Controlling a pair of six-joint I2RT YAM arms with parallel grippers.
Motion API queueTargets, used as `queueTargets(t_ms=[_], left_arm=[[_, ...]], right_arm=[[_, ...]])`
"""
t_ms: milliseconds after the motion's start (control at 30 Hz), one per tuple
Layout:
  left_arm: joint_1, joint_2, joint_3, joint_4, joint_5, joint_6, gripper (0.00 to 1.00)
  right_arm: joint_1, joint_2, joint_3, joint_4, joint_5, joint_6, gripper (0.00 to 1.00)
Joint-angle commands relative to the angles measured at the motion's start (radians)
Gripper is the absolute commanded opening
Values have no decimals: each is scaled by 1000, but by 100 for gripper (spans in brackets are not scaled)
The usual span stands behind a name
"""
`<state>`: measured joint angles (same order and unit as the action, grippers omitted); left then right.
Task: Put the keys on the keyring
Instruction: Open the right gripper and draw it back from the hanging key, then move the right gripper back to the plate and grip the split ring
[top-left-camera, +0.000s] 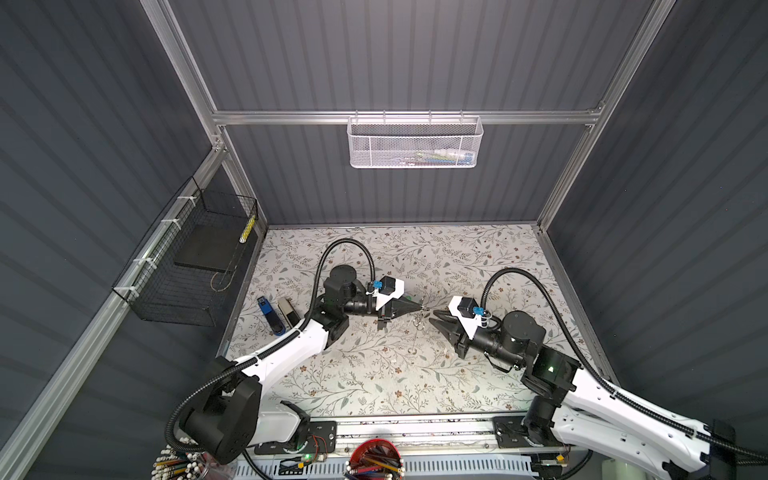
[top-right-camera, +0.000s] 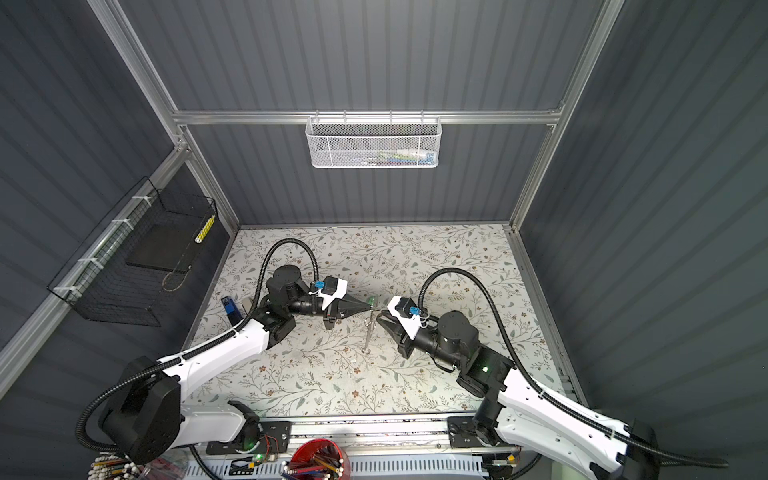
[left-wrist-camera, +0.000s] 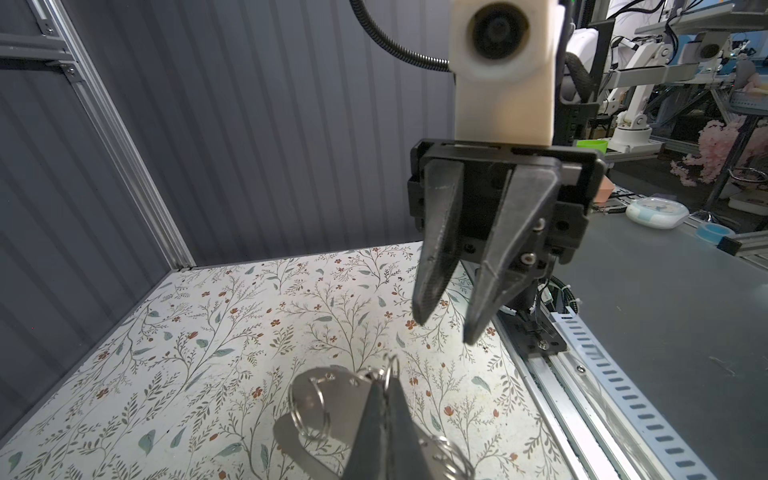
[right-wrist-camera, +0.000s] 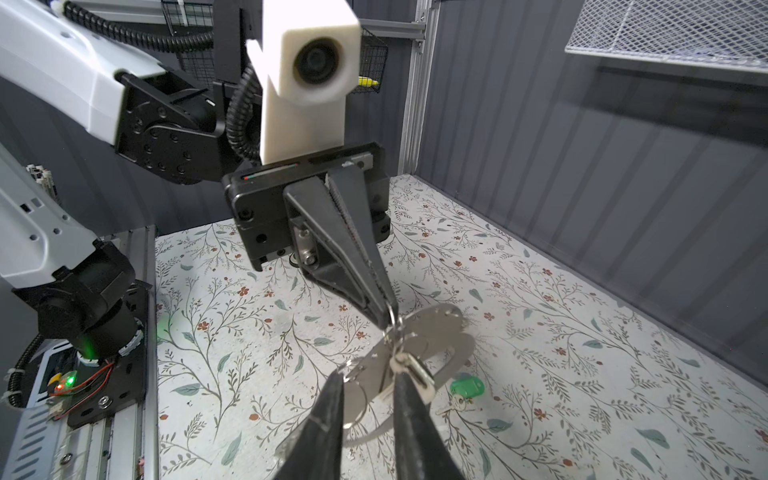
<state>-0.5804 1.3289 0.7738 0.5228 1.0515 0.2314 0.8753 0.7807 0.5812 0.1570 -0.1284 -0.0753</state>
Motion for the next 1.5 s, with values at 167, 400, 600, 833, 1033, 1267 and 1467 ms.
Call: queueTargets(t_ms=[167, 400, 600, 833, 1033, 1267, 1467], left_arm=[[7, 7, -7, 24, 68, 8, 0], [7, 7, -2, 4, 77, 28, 0], [7, 0, -3, 2, 77, 34, 0], [7, 2, -1, 0, 84, 34, 0], [5, 6, 4, -7, 93, 34, 0], [5, 4, 3, -10, 95, 35, 0], [5, 6, 6, -30, 94, 49, 0]], right_arm=[[-44, 43, 55, 17, -80, 34, 22], [-50, 79, 73, 6, -99, 31, 21], [-57, 96, 77, -9, -109, 33, 19], [-60, 107, 81, -6, -116, 29, 19], [-60, 115, 88, 5, -136, 16, 17], [-61, 135, 101, -20, -156, 7, 10], [-61, 135, 108, -41, -155, -13, 3]])
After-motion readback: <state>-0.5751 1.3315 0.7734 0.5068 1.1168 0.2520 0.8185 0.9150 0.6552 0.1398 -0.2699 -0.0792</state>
